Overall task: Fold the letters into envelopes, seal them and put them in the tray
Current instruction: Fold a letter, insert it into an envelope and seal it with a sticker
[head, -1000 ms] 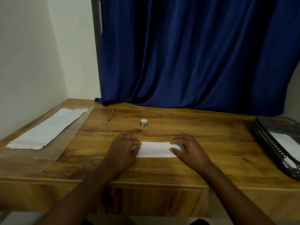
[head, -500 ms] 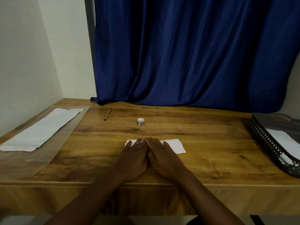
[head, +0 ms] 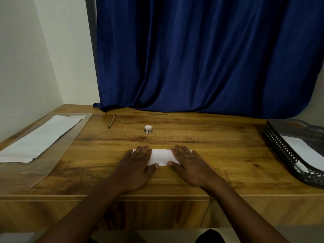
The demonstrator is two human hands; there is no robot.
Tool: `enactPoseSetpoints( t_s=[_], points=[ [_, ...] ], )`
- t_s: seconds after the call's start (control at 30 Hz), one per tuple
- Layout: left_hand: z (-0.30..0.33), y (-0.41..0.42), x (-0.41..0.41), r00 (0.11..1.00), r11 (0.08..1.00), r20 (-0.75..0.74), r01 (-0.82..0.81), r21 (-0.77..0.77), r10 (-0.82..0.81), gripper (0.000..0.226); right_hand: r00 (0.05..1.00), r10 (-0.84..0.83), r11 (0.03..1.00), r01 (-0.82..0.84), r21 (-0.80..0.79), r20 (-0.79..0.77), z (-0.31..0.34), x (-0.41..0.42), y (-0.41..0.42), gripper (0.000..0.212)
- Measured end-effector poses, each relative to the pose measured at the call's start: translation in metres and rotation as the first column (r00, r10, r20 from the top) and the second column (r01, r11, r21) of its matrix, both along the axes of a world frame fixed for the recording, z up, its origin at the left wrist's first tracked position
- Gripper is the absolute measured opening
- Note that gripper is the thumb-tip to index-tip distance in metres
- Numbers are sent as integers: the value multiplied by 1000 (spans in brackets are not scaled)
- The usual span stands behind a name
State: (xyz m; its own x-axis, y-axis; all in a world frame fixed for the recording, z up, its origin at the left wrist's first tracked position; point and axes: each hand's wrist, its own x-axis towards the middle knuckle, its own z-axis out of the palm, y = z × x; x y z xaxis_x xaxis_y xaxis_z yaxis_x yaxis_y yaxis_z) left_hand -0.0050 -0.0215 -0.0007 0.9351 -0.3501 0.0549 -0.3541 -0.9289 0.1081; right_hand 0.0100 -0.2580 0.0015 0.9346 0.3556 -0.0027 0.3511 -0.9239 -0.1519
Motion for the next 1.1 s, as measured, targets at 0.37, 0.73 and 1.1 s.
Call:
enactPoseSetpoints(
  t_s=[0.37, 0.73, 1.1],
  points=[
    [1, 7, -13, 992, 977, 123, 57, -206, -32, 67, 984, 21, 999, -14, -40, 177, 12, -27, -3, 84],
    [21, 23, -25, 977, 958, 186, 153, -244, -108, 58, 892, 261, 963, -213, -165, 368, 54, -26, -8, 40],
    [53, 44, -24, 979, 324, -136, -179, -929, 153, 13, 990, 109, 604, 4, 797, -87, 79, -14, -13, 28]
  ],
)
